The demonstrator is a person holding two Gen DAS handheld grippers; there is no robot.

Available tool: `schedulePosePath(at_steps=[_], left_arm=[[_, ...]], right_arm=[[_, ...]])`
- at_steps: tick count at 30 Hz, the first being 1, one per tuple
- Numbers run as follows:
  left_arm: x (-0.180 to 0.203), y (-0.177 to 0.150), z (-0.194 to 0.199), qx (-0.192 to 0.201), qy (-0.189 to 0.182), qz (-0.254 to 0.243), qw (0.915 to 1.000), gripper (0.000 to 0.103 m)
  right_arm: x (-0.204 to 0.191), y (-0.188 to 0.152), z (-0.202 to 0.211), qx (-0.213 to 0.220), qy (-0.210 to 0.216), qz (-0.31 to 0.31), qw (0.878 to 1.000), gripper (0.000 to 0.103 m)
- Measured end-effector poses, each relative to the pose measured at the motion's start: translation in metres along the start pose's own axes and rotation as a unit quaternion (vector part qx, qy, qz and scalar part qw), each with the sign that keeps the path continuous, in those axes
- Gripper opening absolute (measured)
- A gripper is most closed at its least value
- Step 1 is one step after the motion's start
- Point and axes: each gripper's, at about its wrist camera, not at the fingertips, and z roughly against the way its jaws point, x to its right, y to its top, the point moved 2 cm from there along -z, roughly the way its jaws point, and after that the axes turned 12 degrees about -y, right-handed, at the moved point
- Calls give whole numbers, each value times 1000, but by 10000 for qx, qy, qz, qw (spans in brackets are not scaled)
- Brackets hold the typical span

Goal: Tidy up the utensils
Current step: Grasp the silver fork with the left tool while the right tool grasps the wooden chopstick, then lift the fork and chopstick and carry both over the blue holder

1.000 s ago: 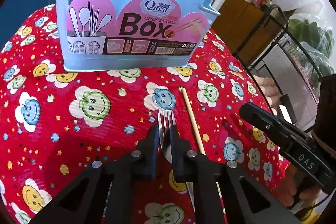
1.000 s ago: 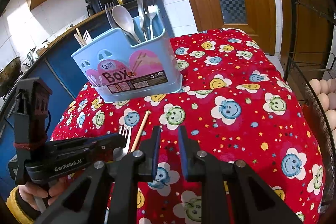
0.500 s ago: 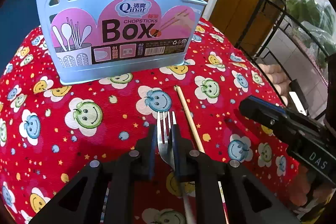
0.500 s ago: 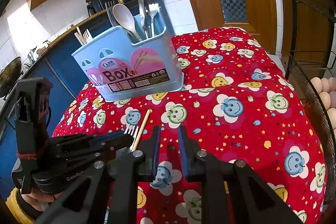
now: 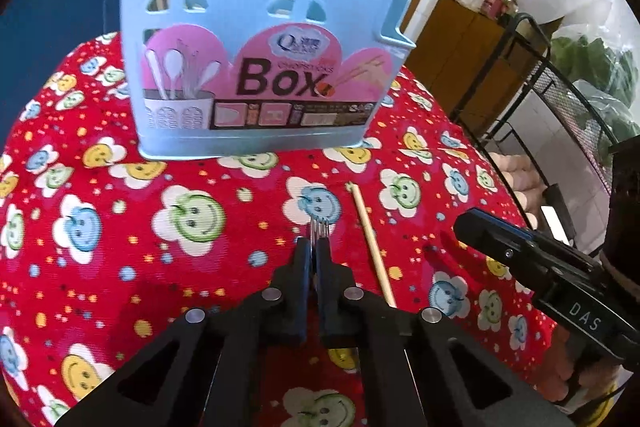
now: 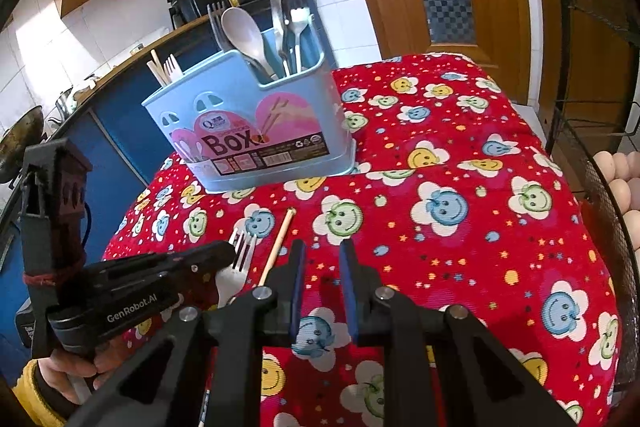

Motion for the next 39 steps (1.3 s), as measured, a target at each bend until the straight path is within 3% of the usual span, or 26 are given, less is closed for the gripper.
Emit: schedulePosePath(at_steps=[14,26,27,30,35,39], left_arm=[[-32,8,56,634,422,13,9971,1],[-35,15,81,1052,340,10,9939,1],[-33,16,84,1108,335,-21,9933,1],[-27,19,92,1241,337,-101,9917,0],[-21,22,106,1443,381,-245,9885,0],[-17,25,119,1601,354,-318,9859,0]], right_arm=[[-30,8,-40,-797,344,276,9958,19],[-35,18,-70,-1422,469,145,9886,18],[-35,19,-70,-1434,406,141,9887,11],[-35,18,-68,-1394,314,160,9896,6],[-36,21,-45,-1026,450,120,9936,6],[-37,30,-13,-461,504,173,9975,6]])
